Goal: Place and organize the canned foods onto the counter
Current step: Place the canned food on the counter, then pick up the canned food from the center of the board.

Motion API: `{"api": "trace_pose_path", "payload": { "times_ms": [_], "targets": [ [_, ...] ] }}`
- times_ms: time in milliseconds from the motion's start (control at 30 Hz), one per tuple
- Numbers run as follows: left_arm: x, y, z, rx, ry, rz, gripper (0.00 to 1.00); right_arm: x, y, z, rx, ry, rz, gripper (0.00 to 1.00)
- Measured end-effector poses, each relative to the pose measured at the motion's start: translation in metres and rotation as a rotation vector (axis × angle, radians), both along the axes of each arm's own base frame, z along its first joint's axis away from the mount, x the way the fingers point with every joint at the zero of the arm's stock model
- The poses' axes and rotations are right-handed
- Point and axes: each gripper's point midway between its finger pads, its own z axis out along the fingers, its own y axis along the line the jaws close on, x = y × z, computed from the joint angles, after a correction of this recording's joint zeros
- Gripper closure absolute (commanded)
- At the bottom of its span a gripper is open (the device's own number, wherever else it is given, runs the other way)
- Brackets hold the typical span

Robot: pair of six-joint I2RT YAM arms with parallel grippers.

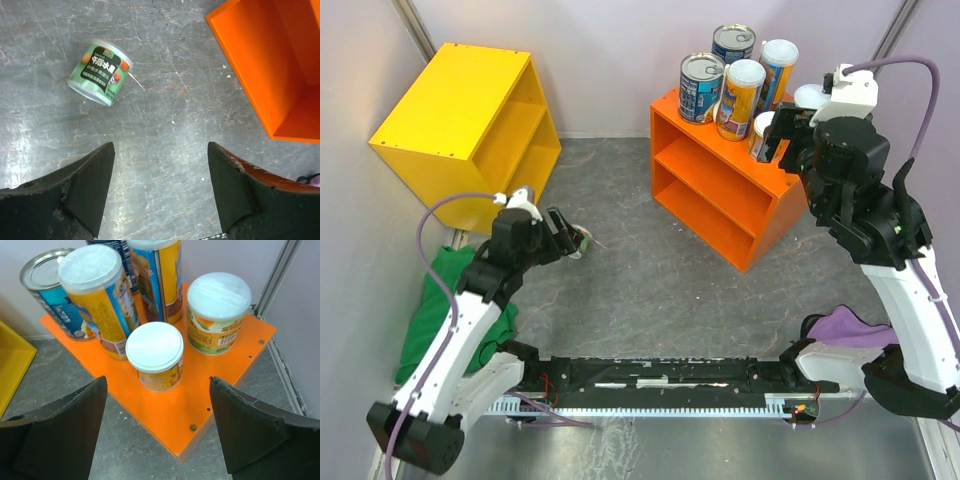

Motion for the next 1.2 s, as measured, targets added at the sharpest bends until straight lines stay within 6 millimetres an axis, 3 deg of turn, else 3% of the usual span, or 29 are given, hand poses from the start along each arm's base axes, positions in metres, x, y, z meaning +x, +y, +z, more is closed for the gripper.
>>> {"api": "trace_pose_path", "payload": {
  "times_ms": [133,333,533,733,1033,1200],
  "targets": [
    [0.022,-0.004,-0.009,0.077,0.062,-0.037,0.17,-0.014,0.005,0.0,-0.005,-0.009,0.043,0.1],
    [0.044,-0.005,-0.04,0.208,0.188,-0.098,0.14,-0.031,0.013,0.006,-0.006,-0.028,0.109,0.09],
    [0.064,0.001,-0.069,0.338,0.292,-0.143,0.11,-0.049,0.009,0.008,0.005,-0.034,0.147,0.09],
    [0.084,0.003,-0.089,0.429,0.36,-0.188,0.08,-0.066,0.003,-0.003,0.02,-0.016,0.187,0.09],
    [0.11,0.0,-0.108,0.482,0.414,-0.247,0.05,-0.074,0.007,-0.011,0.034,0.003,0.231,0.09],
    [0.113,0.003,-0.122,0.5,0.458,-0.265,0.04,-0.075,0.009,-0.016,0.028,0.021,0.244,0.09]
  ]
}}
